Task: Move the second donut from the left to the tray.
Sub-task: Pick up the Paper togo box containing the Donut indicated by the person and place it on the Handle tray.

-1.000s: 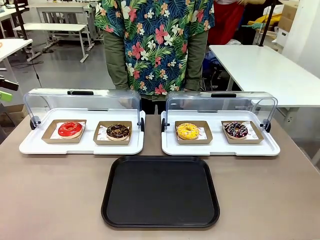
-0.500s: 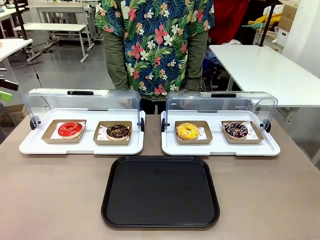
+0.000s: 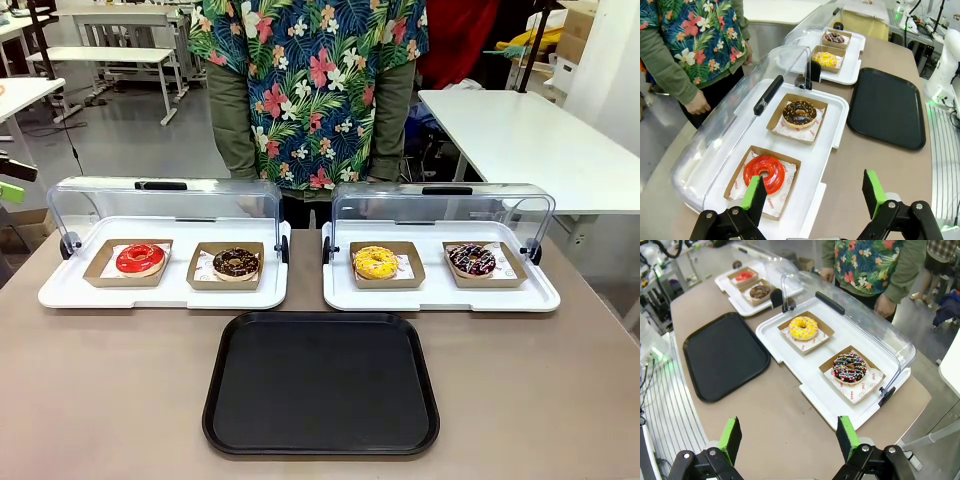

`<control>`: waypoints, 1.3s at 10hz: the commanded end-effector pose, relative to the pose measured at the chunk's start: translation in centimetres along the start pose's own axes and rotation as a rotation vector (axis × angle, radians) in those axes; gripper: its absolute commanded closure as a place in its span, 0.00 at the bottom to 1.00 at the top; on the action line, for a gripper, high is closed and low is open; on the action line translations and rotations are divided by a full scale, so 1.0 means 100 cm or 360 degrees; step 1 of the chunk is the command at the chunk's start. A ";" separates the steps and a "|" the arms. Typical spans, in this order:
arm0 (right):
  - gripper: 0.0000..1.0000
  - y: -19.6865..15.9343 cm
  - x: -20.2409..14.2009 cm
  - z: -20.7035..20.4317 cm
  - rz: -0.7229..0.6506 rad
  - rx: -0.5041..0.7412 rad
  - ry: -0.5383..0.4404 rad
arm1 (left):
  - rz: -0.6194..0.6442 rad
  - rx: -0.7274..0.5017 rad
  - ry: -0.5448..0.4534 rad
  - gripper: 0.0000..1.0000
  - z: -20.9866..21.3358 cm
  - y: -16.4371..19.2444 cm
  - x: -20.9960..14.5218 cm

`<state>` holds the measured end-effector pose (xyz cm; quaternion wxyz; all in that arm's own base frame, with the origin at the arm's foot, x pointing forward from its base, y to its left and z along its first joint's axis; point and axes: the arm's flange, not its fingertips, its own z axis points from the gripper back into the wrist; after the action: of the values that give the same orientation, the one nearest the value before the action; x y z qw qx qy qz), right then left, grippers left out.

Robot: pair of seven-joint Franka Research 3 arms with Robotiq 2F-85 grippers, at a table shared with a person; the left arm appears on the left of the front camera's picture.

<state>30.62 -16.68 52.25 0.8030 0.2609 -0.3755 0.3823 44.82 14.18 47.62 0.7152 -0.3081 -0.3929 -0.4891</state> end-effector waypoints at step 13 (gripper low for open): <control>0.00 -0.002 0.002 0.000 0.0033 0.0011 -0.0044 | -0.0003 -0.0008 -0.0004 0.00 0.000 -0.001 0.001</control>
<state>30.64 -16.71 52.19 0.8033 0.2613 -0.3748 0.3821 44.82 14.18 47.62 0.7152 -0.3081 -0.3929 -0.4891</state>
